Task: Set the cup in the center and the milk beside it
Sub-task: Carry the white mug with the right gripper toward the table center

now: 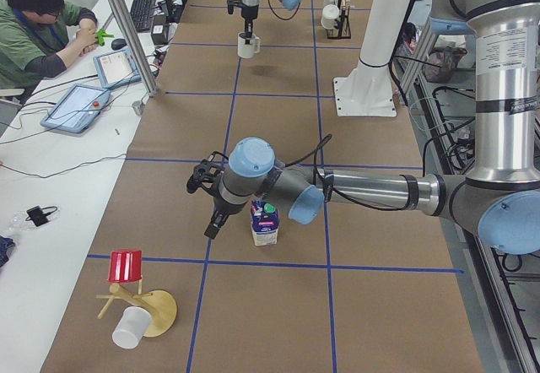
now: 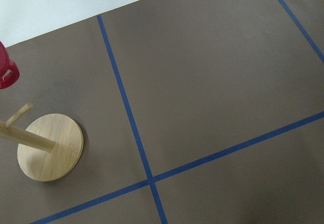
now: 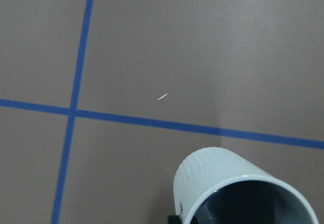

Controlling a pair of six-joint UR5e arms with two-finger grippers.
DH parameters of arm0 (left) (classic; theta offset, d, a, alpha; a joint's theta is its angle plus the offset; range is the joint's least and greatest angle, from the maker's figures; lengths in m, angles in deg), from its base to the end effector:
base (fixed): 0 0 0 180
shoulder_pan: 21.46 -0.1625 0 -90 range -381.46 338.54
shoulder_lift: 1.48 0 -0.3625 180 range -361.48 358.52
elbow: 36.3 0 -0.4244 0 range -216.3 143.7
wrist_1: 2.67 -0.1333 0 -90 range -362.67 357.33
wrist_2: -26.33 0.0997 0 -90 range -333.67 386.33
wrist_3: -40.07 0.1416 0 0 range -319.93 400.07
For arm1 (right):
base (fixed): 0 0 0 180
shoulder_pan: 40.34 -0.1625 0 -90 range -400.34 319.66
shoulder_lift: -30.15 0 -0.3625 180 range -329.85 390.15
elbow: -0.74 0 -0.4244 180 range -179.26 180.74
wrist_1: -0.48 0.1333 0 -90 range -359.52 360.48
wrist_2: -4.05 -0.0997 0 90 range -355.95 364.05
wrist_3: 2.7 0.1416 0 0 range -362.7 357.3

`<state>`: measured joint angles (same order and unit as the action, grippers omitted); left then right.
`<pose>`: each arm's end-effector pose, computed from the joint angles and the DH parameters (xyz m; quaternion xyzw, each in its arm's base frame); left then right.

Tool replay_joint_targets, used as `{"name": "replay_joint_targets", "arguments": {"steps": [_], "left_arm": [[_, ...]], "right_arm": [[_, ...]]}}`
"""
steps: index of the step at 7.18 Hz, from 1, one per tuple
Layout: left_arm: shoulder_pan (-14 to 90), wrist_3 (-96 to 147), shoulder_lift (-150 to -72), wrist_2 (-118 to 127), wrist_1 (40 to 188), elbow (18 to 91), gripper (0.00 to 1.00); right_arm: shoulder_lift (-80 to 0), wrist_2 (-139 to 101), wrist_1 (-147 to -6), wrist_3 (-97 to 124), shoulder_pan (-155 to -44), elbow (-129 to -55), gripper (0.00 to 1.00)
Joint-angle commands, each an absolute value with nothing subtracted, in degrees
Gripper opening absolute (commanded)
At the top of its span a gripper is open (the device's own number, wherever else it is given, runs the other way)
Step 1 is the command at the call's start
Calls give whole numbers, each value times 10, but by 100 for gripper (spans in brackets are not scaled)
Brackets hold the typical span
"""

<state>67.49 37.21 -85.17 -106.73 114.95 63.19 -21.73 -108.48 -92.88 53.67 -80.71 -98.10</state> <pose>-0.0270 -0.5231 0.5371 0.2348 0.3620 0.0833 0.8983 -0.4637 -0.4980 0.1635 0.0743 -0.4000 -0.0189 0.9133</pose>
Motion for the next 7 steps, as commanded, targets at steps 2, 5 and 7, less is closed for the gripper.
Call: {"name": "replay_joint_targets", "arguments": {"steps": [2, 5, 7], "left_arm": [[675, 372, -848, -1067, 1150, 631, 99], [675, 373, -848, -1067, 1150, 628, 99], [675, 373, -848, -1067, 1150, 627, 99]], "right_arm": [[-78, -1027, -1044, 691, -683, -897, 0], [-35, -1012, -1037, 697, -664, -832, 0], [-37, -998, -1007, 697, -657, -829, 0]]}}
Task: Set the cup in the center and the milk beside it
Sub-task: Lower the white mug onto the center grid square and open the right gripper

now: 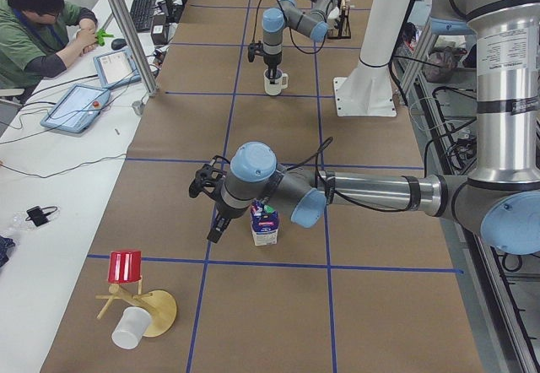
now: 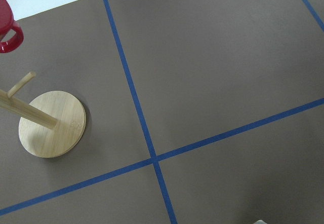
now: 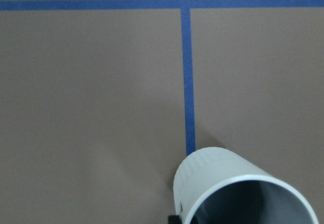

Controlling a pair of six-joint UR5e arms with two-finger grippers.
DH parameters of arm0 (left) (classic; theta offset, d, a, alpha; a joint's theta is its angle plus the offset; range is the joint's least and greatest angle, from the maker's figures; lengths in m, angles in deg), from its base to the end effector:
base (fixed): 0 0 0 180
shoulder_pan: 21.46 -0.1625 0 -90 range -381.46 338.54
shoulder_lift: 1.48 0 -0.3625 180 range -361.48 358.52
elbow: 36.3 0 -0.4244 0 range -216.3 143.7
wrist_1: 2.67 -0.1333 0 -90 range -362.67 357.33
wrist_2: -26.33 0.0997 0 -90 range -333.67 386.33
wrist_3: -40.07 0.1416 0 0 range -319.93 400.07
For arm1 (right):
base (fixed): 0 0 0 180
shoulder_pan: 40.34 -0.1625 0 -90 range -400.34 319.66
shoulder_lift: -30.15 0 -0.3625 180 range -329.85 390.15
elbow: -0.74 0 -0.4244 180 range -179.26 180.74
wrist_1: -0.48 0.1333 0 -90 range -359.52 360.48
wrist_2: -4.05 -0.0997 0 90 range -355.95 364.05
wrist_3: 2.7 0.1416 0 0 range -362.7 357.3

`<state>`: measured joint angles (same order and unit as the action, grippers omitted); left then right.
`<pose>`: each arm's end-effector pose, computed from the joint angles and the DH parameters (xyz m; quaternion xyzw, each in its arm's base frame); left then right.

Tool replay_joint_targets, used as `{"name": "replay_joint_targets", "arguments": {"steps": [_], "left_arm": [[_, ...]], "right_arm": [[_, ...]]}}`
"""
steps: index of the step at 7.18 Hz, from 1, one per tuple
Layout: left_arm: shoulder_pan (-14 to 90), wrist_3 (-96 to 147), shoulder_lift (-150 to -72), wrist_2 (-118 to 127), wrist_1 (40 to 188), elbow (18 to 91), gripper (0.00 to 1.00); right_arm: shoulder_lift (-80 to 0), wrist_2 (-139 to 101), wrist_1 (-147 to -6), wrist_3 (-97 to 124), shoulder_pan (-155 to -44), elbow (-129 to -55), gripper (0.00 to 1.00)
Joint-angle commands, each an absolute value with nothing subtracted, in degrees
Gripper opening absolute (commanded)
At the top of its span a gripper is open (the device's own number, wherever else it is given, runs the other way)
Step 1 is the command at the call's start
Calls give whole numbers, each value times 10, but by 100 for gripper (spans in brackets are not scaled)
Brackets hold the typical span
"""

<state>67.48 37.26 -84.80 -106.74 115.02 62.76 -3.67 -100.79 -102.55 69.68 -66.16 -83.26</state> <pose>-0.0270 -0.5206 0.5445 0.2292 0.3624 0.0815 0.8997 -0.6194 -0.4075 0.0872 0.0032 -0.3388 0.0262 0.9405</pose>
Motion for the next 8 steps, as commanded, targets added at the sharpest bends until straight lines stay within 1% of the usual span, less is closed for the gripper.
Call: {"name": "replay_joint_targets", "arguments": {"steps": [1, 2, 3, 4, 5, 7, 8], "left_arm": [[674, 373, -848, -1067, 1150, 626, 99], [674, 373, -848, -1067, 1150, 626, 99], [674, 373, -848, -1067, 1150, 626, 99], [674, 373, -848, -1067, 1150, 626, 99], [674, 373, -848, -1067, 1150, 622, 99], [674, 373, -849, -1067, 1150, 619, 99], [674, 373, -848, -1069, 1152, 612, 99]], "right_arm": [[-39, -996, -999, 697, -655, -825, 0], [-44, -995, -982, 701, -655, -823, 18], [-47, -984, -970, 702, -655, -822, 44], [-43, -964, -953, 703, -655, -827, 83], [-37, -943, -952, 702, -660, -835, 99], [-40, -962, -956, 674, -717, -888, 100], [-67, -990, -956, 618, -762, -902, 100]]}}
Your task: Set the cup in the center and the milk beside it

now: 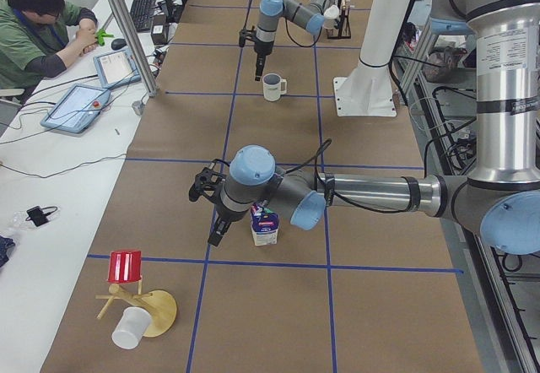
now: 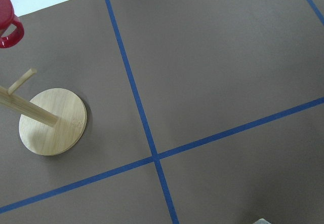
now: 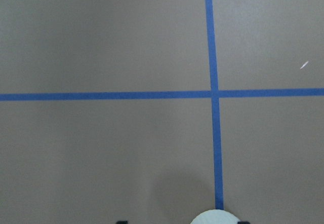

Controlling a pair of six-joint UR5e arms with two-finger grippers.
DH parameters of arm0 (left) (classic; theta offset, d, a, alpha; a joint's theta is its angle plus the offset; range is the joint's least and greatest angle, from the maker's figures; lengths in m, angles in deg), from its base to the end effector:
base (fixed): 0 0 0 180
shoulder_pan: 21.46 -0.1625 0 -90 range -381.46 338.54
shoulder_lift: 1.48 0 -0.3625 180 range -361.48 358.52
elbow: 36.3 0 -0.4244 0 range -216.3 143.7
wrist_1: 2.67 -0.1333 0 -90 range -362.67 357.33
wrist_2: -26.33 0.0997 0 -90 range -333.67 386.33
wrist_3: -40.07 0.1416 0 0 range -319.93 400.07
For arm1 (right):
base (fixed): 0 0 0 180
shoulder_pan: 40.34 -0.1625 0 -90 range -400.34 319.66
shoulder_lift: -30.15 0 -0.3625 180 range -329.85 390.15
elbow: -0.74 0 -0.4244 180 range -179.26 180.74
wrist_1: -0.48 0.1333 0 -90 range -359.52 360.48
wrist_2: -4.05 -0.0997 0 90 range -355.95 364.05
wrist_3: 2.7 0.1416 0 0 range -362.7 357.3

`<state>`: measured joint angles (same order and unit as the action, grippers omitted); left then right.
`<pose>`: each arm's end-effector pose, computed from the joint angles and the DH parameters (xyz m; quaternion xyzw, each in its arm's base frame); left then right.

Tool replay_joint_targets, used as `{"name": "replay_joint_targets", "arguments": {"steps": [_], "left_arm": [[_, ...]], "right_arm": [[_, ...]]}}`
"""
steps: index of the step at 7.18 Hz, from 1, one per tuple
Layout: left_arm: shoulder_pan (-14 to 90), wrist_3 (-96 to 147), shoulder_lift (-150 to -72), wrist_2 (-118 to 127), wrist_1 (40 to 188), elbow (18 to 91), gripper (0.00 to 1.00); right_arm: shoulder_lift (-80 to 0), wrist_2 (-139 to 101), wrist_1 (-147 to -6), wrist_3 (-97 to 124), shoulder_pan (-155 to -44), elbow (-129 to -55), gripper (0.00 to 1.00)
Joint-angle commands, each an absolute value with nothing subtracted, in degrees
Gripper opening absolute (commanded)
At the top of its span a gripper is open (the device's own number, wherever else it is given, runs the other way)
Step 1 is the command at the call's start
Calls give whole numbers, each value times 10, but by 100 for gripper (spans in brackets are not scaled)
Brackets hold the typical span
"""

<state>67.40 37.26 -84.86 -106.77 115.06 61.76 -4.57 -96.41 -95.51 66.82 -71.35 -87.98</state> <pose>-0.0262 -0.5205 0.5536 0.2218 0.3633 0.0794 0.9014 -0.5596 -0.4619 0.0447 0.1010 -0.4011 0.0466 0.9093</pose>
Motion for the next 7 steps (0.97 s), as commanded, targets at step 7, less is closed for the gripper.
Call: {"name": "replay_joint_targets", "arguments": {"steps": [7], "left_arm": [[672, 328, -848, -1109, 1244, 601, 99]], "right_arm": [[-380, -1169, -920, 81, -1122, -929, 100]]}}
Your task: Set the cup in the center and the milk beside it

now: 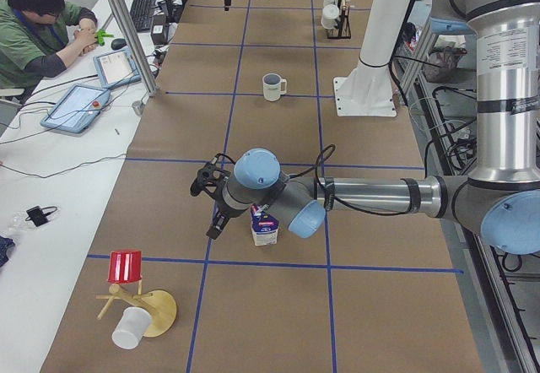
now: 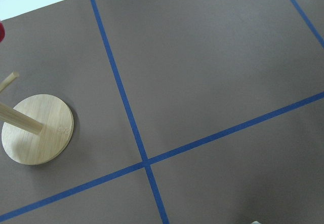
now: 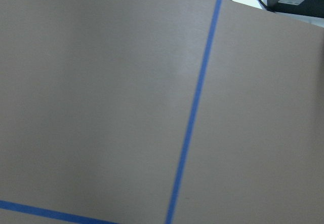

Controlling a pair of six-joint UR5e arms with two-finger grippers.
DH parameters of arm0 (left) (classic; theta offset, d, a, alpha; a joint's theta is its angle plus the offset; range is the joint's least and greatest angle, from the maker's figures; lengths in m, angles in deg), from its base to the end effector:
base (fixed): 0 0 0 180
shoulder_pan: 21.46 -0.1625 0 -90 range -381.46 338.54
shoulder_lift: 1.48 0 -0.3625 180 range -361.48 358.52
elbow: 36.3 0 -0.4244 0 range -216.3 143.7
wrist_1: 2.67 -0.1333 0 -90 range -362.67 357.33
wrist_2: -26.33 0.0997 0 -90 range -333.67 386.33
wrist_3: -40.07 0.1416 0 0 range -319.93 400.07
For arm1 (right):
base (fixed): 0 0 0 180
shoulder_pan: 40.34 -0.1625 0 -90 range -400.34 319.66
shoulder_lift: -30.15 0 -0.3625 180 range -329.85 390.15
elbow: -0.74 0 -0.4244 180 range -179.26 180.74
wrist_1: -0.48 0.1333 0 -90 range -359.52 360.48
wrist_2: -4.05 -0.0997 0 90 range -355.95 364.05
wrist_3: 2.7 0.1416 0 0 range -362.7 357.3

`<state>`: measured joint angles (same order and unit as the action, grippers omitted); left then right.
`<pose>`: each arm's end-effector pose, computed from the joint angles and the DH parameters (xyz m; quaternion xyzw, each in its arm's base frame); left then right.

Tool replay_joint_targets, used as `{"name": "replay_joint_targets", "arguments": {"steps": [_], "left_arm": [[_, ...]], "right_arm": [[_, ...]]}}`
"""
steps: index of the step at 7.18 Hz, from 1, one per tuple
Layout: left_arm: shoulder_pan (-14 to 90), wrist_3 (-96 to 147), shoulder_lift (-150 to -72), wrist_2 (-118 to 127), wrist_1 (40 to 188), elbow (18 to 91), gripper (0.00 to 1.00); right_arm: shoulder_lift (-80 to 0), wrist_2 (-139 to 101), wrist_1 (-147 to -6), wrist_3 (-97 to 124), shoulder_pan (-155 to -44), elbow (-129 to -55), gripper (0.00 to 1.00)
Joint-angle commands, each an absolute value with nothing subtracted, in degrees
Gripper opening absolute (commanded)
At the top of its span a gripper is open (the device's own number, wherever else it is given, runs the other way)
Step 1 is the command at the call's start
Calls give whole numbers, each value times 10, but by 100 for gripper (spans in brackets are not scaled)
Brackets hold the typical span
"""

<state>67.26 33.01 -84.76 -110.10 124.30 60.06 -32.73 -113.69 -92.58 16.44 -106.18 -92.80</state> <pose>-0.0191 -0.5208 0.5441 0.2607 0.3942 0.0797 0.8777 -0.2155 -0.6450 0.3336 0.1294 -0.3018 -0.0984 0.9394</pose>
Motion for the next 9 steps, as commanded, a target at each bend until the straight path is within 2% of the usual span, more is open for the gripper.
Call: {"name": "replay_joint_targets", "arguments": {"steps": [1, 3, 4, 6, 9], "left_arm": [[672, 327, -846, -1123, 1244, 601, 99], [673, 326, -845, -1128, 1235, 600, 99], [672, 326, -850, -1126, 1208, 602, 99], [669, 258, -845, -1122, 1128, 661, 99], [608, 158, -788, -1084, 1148, 707, 99]], "right_arm": [[-433, -1230, -919, 24, -1188, -930, 100], [-573, -1232, -919, -113, -1272, -929, 100], [-599, -1187, -910, -178, -1295, -930, 100], [-599, -1205, -913, -180, -1297, -932, 100], [-601, -1206, -910, -178, -1297, -930, 100]]}}
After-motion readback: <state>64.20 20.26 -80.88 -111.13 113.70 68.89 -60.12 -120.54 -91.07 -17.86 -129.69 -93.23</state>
